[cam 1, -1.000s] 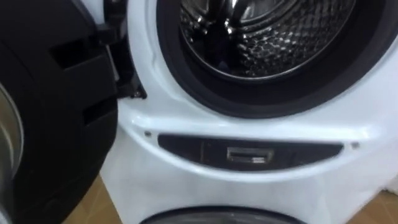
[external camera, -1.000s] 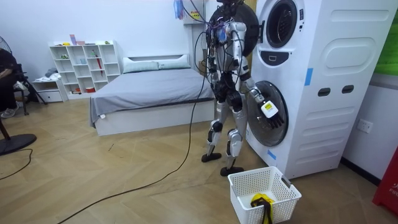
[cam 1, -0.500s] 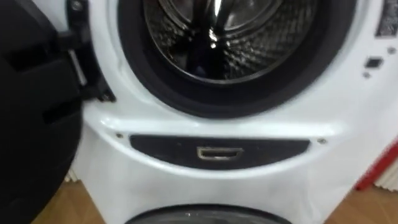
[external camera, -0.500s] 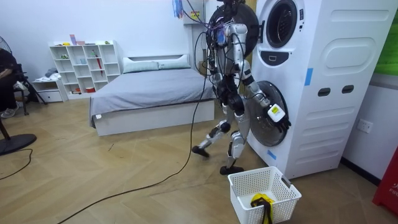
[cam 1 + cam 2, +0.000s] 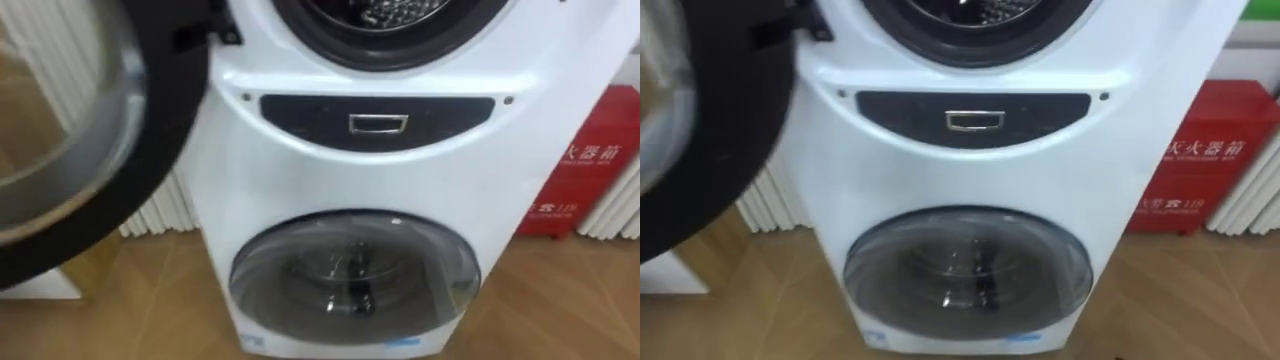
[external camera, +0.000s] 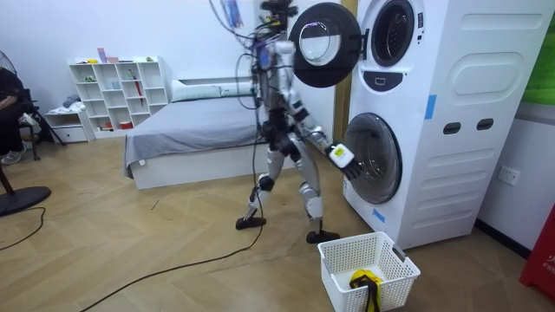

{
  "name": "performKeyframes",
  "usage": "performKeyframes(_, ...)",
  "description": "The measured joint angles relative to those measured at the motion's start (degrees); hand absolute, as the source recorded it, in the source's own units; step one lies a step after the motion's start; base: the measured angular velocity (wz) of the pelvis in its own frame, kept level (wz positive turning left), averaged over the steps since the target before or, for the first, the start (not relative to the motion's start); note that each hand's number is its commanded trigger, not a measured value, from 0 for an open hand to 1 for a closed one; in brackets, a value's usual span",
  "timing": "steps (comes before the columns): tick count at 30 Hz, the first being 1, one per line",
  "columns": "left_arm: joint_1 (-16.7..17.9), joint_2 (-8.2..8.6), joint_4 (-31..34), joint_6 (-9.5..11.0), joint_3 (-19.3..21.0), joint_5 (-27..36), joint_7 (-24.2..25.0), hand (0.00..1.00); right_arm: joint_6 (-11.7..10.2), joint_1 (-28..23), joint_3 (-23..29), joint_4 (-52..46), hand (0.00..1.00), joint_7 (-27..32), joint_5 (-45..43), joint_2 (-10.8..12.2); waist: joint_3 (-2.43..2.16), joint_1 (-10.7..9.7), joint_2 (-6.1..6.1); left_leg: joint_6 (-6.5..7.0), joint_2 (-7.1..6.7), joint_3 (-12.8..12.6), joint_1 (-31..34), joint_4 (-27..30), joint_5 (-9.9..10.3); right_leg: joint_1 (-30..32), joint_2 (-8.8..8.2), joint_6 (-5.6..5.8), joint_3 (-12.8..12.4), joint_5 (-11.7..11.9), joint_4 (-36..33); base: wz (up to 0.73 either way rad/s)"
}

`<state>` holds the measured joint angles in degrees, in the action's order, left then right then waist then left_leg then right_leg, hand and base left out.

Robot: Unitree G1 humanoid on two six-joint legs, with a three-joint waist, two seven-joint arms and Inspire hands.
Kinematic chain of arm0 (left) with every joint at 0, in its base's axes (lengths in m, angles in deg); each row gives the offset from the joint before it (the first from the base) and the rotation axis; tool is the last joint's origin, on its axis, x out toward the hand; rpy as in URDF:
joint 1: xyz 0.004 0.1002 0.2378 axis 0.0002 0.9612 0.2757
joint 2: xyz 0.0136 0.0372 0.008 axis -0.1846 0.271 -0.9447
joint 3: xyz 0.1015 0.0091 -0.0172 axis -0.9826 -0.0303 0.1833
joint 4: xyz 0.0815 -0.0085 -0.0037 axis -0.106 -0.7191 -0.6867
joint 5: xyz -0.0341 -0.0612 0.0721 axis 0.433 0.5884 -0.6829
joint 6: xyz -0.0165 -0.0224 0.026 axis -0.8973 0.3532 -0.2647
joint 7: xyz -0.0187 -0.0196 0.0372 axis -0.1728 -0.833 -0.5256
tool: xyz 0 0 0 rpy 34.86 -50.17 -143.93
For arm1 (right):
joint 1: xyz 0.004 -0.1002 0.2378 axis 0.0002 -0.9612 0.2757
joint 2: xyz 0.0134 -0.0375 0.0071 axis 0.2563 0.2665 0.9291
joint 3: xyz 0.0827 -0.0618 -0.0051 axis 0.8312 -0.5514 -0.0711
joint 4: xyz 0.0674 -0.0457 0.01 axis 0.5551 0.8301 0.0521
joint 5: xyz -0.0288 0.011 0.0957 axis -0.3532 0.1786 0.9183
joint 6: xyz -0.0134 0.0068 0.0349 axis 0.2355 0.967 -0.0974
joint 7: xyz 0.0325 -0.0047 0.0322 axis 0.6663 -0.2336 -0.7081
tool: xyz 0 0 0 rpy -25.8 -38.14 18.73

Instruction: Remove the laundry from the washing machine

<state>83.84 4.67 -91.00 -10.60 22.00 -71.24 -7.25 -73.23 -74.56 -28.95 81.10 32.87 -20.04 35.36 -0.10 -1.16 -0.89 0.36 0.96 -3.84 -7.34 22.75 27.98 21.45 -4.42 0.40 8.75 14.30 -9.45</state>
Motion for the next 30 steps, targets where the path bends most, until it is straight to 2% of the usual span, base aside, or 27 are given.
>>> performKeyframes(1,1.03,-0.10,-0.28,-0.10,-0.82,0.71,-0.65,0.00,0.29,-0.49,-0.92,-0.09,0.00,0.09,-0.05,0.00,0.26,-0.34,-0.34,1.27,-0.19,-2.94,1.30,2.44,0.18,-1.06,-0.37,0.44,-0.81,-0.06,-0.51,0.05)
performKeyframes(2,2.01,0.17,-0.30,-0.19,-1.33,1.13,-1.00,0.00,0.56,-1.27,-0.90,-0.15,0.00,0.07,-0.11,-0.02,0.86,-0.49,-0.97,1.99,0.55,-5.58,1.98,3.47,-0.01,-0.88,-0.35,-1.35,-0.46,-3.31,-7.72,0.09)
performKeyframes(3,2.34,0.35,-0.35,-0.19,-1.65,1.31,-1.01,0.00,0.93,-1.41,-0.85,-0.15,0.00,0.09,-0.15,-0.15,0.80,-0.51,-1.33,2.76,0.56,-6.03,2.22,3.38,-0.37,-0.62,-0.63,-1.05,-0.09,-5.97,-11.80,0.25)
performKeyframes(4,2.45,0.50,-0.98,-0.10,-1.94,2.34,-0.85,0.00,1.20,-1.43,-0.82,-0.31,0.00,0.09,-0.15,-0.35,0.69,-0.81,-1.90,2.72,1.62,-8.46,2.99,3.15,-1.56,-0.49,-1.37,-0.01,-0.18,-11.76,-19.73,0.51)
performKeyframes(5,2.53,0.49,-1.23,0.09,-1.78,2.13,-0.74,0.00,1.14,-1.58,-0.63,-0.93,0.00,0.03,-0.11,-0.44,0.59,-1.66,-1.72,2.43,2.21,-10.73,3.78,2.62,-2.96,-1.39,-2.53,0.26,-0.89,-18.09,-27.00,0.66)
performKeyframes(6,2.58,0.51,-1.30,0.20,-1.70,2.00,-0.70,0.00,0.95,-1.77,-0.28,-1.09,0.00,-0.05,-0.11,-0.50,0.57,-1.92,-1.48,2.05,2.50,-12.10,3.85,2.19,-3.65,-2.37,-3.08,0.56,-0.68,-20.98,-30.29,0.80)
performKeyframes(7,3.00,0.50,-1.42,0.59,-1.43,1.85,-0.58,0.00,0.92,-2.11,0.35,-1.08,0.00,-0.17,0.00,-0.69,0.27,-1.87,-0.77,1.68,2.30,-14.43,3.60,0.53,-5.28,-4.84,-4.50,0.74,-0.69,-25.57,-34.75,0.73)
performKeyframes(8,3.70,0.43,-1.43,0.70,-1.23,2.11,-0.56,0.00,0.92,-2.22,0.31,-1.08,0.00,-0.28,1.19,-0.97,0.13,-1.77,0.07,1.25,1.99,-16.07,3.25,-0.40,-6.41,-8.05,-5.37,1.10,0.08,-28.82,-36.14,0.58)
performKeyframes(9,4.02,0.34,-1.34,0.70,-1.12,2.13,-0.57,0.00,0.91,-2.18,0.29,-1.10,0.00,-0.35,1.72,-1.00,0.22,-1.67,0.69,0.96,1.27,-16.31,2.84,-0.65,-6.81,-8.78,-5.63,1.74,0.01,-29.73,-34.55,0.13)
performKeyframes(10,4.94,0.44,-1.30,0.70,-0.63,2.14,-0.58,0.00,0.90,-1.72,0.16,-1.00,0.00,-0.54,2.49,-0.98,0.27,-0.11,0.85,1.15,-0.43,-15.02,2.78,-0.93,-7.46,-9.91,-5.31,2.42,-0.06,-30.23,-30.64,-0.51)
performKeyframes(11,5.87,0.36,-1.51,0.69,0.12,1.96,-0.57,0.00,0.83,-0.78,-0.92,-1.07,0.00,-0.69,2.38,-0.64,0.28,1.40,0.96,2.35,-2.22,-11.96,3.78,-1.93,-7.99,-10.60,-4.39,2.24,0.16,-30.12,-26.62,-0.77)
performKeyframes(12,6.21,0.41,-1.83,0.67,1.00,1.97,-0.57,0.00,0.79,-0.45,-1.16,-1.31,0.00,-0.99,2.10,-0.32,0.15,1.92,1.19,2.88,-2.62,-10.62,4.26,-2.46,-8.28,-11.13,-4.00,1.58,0.74,-29.85,-24.55,-0.69)
performKeyframes(13,6.26,0.42,-2.93,0.58,2.16,2.05,-0.60,0.00,0.66,-0.42,-1.24,-1.57,0.00,-1.33,1.67,0.16,0.29,1.54,1.19,3.43,-2.08,-9.47,4.88,-2.86,-8.89,-12.43,-3.25,0.53,2.53,-27.96,-21.21,-0.17)
performKeyframes(14,6.27,0.07,-3.53,0.68,3.53,2.16,-0.67,0.00,0.66,-1.07,-1.23,-1.50,0.00,-1.51,1.76,0.45,0.27,1.18,1.27,3.97,-1.43,-9.57,4.69,-3.54,-9.33,-14.08,-3.08,0.60,4.01,-27.29,-19.71,0.05)
performKeyframes(15,6.29,0.00,-3.54,0.82,3.85,2.28,-0.76,0.00,0.67,-1.28,-1.18,-1.32,0.00,-1.51,1.77,0.36,0.30,1.28,1.86,4.17,-1.31,-9.80,4.64,-3.76,-9.57,-14.65,-2.98,0.60,4.63,-27.34,-19.23,0.00)
performKeyframes(16,6.36,0.01,-3.58,1.17,4.30,2.92,-1.00,0.00,0.68,-1.15,-0.68,-1.21,0.00,-1.39,1.73,0.22,0.46,1.71,2.69,3.97,-1.09,-10.28,4.72,-3.97,-10.00,-15.07,-2.28,0.30,4.63,-26.99,-17.83,-0.19)
performKeyframes(19,6.30,0.65,-4.36,1.21,6.11,3.35,-0.76,0.00,0.11,-1.11,-0.28,-2.15,0.00,-0.91,1.64,0.14,0.29,2.81,3.15,3.65,-0.14,-10.25,4.85,-5.13,-10.67,-16.26,-0.11,0.25,4.09,-23.88,-12.59,-0.19)
performKeyframes(21,6.38,0.65,-4.22,1.20,6.32,5.07,-1.09,0.00,0.10,-1.47,-0.47,-4.66,0.00,-0.40,1.33,0.20,0.28,3.18,3.11,3.56,0.21,-10.27,4.85,-6.05,-11.09,-17.03,0.70,0.27,4.09,-22.76,-9.91,-0.03)
performKeyframes(23,6.61,0.61,-3.67,1.10,7.48,7.93,-1.80,0.00,-0.38,-2.37,-0.77,-7.46,0.00,0.66,0.17,0.20,-0.05,3.26,2.42,3.39,0.71,-9.58,4.55,-6.98,-11.30,-18.95,1.87,0.35,4.02,-21.38,-5.85,0.13)
performKeyframes(26,6.76,0.64,-3.46,1.12,9.52,12.47,-2.20,0.00,-0.99,-2.63,-0.55,-7.98,0.00,1.22,-0.38,0.20,0.00,3.21,1.46,3.31,0.70,-8.04,2.51,-7.89,-11.39,-21.96,2.41,0.49,3.99,-21.29,-3.20,0.25)
performKeyframes(27,6.90,0.60,-3.12,1.15,9.70,12.80,-2.24,0.00,-1.21,-2.68,-0.54,-8.00,0.00,1.36,-0.38,0.20,-0.11,3.25,1.46,3.30,0.70,-7.84,2.16,-8.07,-11.39,-22.36,2.46,0.54,4.06,-21.32,-2.85,0.15)
performKeyframes(28,7.07,0.60,-2.35,1.18,10.39,13.88,-2.19,0.00,-1.39,-2.73,-0.45,-8.13,0.00,1.38,-0.43,0.19,0.00,3.41,1.07,3.27,0.72,-7.38,1.75,-8.09,-11.41,-22.81,2.52,0.58,4.03,-21.34,-2.37,0.05)
performKeyframes(30,7.04,0.64,-0.96,1.18,12.42,14.28,-1.73,0.00,-1.41,-3.71,-0.40,-9.94,0.00,1.33,-0.72,0.13,0.03,4.79,0.95,3.00,0.72,-7.13,1.55,-8.08,-11.56,-22.69,2.64,0.67,3.89,-21.41,-2.19,-0.11)
